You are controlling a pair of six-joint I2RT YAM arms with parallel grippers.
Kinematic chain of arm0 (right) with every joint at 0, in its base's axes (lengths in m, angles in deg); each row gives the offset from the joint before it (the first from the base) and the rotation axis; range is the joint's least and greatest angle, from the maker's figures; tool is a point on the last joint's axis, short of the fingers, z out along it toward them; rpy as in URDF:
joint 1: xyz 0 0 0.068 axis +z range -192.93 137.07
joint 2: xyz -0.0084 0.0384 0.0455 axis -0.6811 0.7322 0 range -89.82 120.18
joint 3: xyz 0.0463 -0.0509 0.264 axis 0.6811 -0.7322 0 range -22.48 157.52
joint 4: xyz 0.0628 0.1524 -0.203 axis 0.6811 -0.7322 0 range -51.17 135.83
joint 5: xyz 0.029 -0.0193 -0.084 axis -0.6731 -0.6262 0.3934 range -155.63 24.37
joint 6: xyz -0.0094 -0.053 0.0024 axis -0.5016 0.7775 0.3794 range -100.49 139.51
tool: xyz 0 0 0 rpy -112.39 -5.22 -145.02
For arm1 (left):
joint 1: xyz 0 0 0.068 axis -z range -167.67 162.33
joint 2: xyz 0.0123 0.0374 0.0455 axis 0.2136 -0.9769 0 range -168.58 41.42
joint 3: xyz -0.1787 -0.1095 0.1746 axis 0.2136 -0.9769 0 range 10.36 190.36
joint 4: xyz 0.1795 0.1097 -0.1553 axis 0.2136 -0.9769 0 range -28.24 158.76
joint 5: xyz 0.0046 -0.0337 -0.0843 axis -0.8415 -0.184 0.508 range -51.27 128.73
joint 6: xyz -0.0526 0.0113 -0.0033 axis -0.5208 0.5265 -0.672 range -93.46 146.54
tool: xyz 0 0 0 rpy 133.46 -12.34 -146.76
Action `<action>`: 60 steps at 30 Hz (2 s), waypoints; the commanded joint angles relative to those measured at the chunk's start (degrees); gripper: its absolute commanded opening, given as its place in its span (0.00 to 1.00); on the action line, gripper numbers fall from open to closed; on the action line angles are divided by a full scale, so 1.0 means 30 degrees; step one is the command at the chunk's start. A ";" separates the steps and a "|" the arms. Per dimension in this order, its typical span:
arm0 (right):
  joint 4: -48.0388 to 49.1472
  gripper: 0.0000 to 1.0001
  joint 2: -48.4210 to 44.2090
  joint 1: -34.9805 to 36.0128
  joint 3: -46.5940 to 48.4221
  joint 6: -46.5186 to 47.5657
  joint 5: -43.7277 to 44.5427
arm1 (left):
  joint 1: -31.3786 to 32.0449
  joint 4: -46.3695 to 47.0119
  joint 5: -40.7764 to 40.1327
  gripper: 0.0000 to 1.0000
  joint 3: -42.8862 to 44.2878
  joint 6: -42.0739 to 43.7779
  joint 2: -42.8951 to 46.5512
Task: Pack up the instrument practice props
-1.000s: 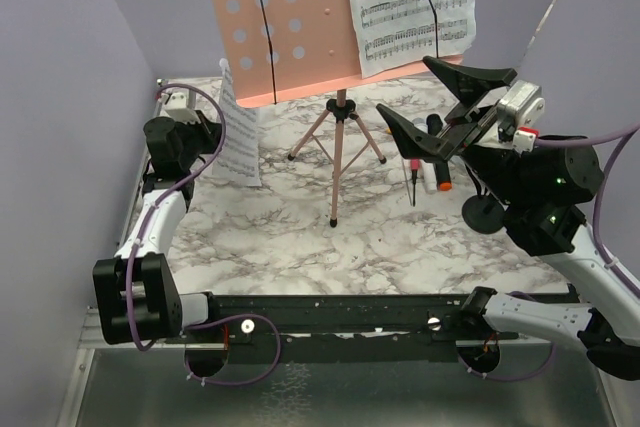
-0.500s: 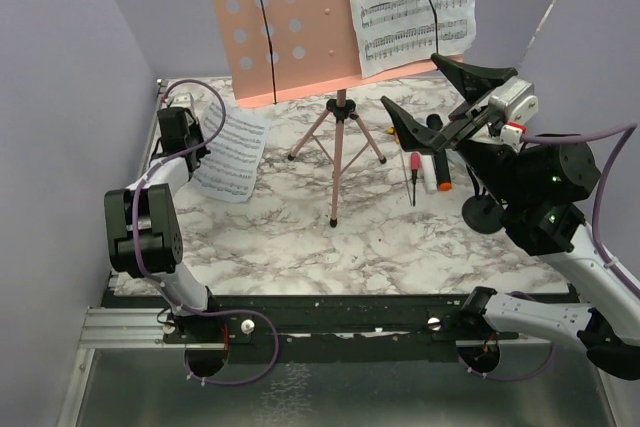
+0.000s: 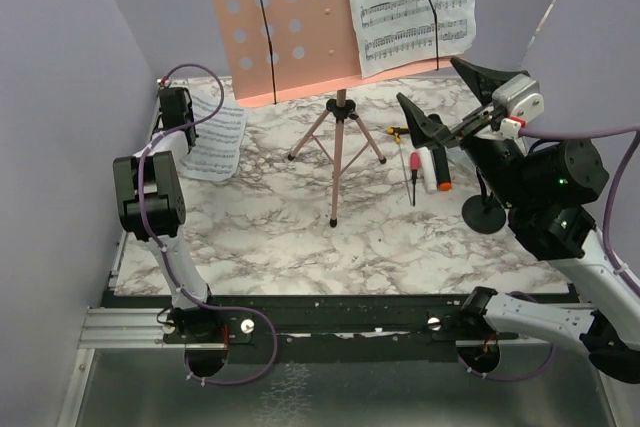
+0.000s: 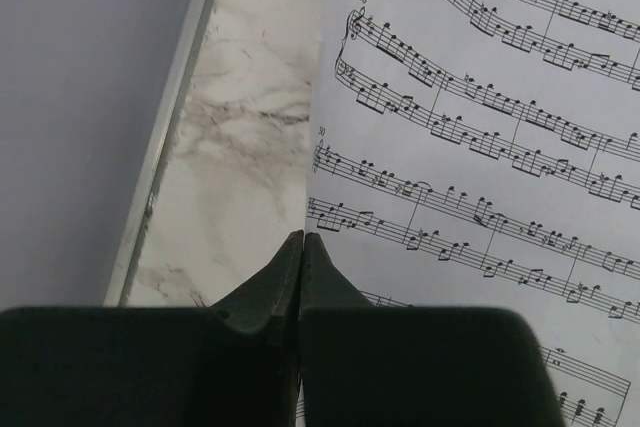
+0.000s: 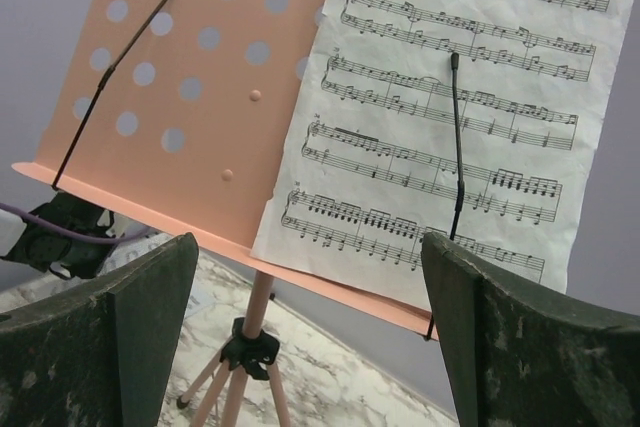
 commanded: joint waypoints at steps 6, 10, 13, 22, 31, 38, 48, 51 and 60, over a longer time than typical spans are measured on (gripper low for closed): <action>-0.2573 0.96 -0.0152 -0.0011 0.1725 0.0736 0.2491 | -0.0152 -0.1669 -0.2226 0.00 0.4089 0.2003 -0.3318; -0.3205 0.96 -0.0057 -0.0001 0.2205 0.0852 0.3026 | -0.0215 -0.1718 -0.2958 0.00 0.4250 0.2272 -0.3657; -0.3650 0.96 -0.0056 0.0002 0.2385 0.0732 0.3259 | -0.0466 -0.1766 -0.2979 0.00 0.4525 0.2539 -0.3751; -0.4105 0.96 0.0083 0.0001 0.2859 0.0904 0.3239 | -0.0744 -0.1777 -0.1671 0.10 0.5320 0.2760 -0.3332; -0.4892 0.96 0.0327 -0.0005 0.3518 0.0379 0.3599 | -0.0742 -0.1967 -0.1312 0.43 0.5804 0.1893 -0.1338; -0.5998 0.96 0.0838 -0.0002 0.4221 -0.0940 0.3763 | -0.0746 -0.3498 -0.0607 0.65 0.7768 0.0296 0.1808; -0.9353 0.96 0.3400 -0.0013 0.8147 -0.2368 0.5526 | -0.0747 -0.8006 0.2372 0.71 1.1698 -0.3644 0.5908; -1.0536 0.96 0.4523 -0.0003 0.9862 -0.2428 0.5959 | -0.0732 -0.9529 0.3006 0.72 1.3319 -0.4490 0.6752; -1.4436 0.94 0.8819 -0.0026 1.5984 -0.3364 0.5741 | -0.0717 -1.2381 0.7055 0.75 1.8625 -0.7401 0.8426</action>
